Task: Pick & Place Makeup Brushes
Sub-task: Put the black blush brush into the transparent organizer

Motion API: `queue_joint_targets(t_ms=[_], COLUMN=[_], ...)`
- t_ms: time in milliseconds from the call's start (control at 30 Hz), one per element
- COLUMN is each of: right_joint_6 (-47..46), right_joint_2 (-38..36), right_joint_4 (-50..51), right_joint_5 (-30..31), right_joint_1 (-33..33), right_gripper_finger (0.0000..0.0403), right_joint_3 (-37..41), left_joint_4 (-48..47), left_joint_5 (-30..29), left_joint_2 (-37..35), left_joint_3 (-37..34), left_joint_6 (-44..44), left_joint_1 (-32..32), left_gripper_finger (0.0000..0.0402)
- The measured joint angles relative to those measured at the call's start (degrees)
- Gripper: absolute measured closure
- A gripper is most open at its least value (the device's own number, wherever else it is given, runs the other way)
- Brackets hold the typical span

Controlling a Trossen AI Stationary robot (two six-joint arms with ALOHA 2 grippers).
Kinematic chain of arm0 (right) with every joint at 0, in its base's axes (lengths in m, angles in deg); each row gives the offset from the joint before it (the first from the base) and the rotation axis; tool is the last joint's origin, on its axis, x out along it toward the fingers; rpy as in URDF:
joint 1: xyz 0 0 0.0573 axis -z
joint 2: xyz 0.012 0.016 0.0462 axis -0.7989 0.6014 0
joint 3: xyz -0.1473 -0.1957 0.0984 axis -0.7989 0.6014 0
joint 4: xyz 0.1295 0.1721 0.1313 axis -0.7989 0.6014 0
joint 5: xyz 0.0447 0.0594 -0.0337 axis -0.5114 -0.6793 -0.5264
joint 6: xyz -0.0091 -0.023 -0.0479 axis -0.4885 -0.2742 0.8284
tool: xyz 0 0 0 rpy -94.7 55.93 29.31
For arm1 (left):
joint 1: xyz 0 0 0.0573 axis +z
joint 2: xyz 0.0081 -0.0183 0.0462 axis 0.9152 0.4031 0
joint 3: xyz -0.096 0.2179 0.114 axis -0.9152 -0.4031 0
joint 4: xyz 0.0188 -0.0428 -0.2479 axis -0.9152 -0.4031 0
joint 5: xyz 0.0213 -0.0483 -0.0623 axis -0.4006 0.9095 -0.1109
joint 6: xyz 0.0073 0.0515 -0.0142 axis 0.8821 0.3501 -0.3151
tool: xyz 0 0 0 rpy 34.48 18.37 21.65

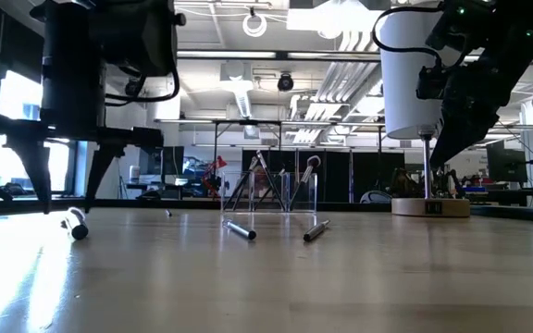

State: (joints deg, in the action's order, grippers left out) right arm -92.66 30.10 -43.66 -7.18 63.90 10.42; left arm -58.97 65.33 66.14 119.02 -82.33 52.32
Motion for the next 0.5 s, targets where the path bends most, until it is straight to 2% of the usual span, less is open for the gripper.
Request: queue_joint_targets(t_ms=[333,500], right_joint_6=[0.0,0.0], right_joint_2=[0.0,0.0], right_joint_4=[-0.3,-0.9], right_joint_5=[0.0,0.3], right_joint_1=[0.0,0.0], right_gripper_finger=[0.0309,0.0309], right_joint_3=[0.0,-0.1], left_joint_4=[2.0,3.0], left_joint_5=[-0.1,-1.9], left_joint_2=[3.1,4.6], left_joint_3=[0.2,0.2], left_joint_6=[-0.2,3.2], left_joint_1=[0.0,0.0], left_gripper_finger=[0.0241,0.027])
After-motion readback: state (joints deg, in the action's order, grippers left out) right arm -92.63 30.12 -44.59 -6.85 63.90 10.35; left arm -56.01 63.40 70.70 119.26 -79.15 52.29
